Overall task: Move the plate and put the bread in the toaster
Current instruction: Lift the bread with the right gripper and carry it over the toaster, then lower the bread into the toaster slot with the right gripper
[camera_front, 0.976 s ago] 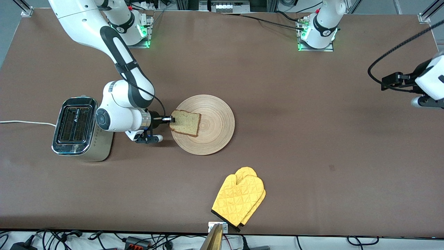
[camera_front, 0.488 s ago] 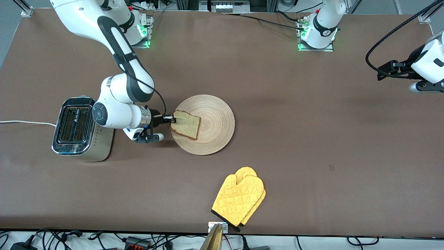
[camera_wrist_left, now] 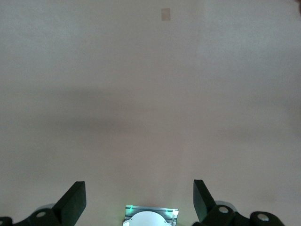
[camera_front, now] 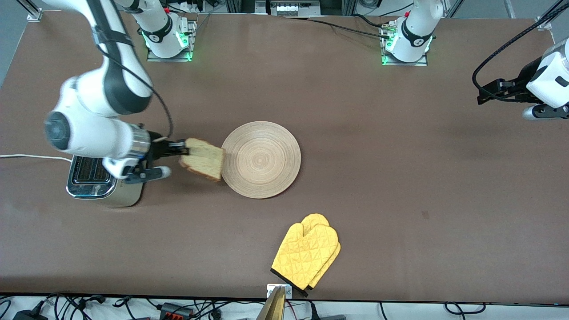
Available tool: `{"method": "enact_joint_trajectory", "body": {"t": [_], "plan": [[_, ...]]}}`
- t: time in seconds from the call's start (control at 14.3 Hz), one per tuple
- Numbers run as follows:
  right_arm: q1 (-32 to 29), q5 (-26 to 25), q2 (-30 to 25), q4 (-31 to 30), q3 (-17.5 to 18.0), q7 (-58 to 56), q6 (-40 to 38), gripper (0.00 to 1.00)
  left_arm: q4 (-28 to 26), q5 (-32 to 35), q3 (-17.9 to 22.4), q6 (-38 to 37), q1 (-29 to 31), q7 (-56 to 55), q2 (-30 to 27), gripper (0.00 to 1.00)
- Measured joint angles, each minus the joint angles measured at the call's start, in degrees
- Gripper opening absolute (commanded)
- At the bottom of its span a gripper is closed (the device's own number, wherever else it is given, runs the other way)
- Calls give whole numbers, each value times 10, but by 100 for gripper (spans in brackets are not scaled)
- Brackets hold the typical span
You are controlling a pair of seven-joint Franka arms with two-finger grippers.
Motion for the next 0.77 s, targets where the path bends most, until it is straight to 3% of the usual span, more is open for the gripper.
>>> {"method": "enact_joint_trajectory", "body": {"t": [0.42,0.56,0.77], "plan": [[-7,-217,0,87,-56,-5,-158,0,0,-2,-1,1,-4,-11,0,100],[-11,-258,1,102,-62,-4,-184,0,0,-2,-1,1,-4,-12,0,100],[-13,-280,15,110,-83,9,-202,0,1,-3,-1,1,-5,-12,0,100]]}}
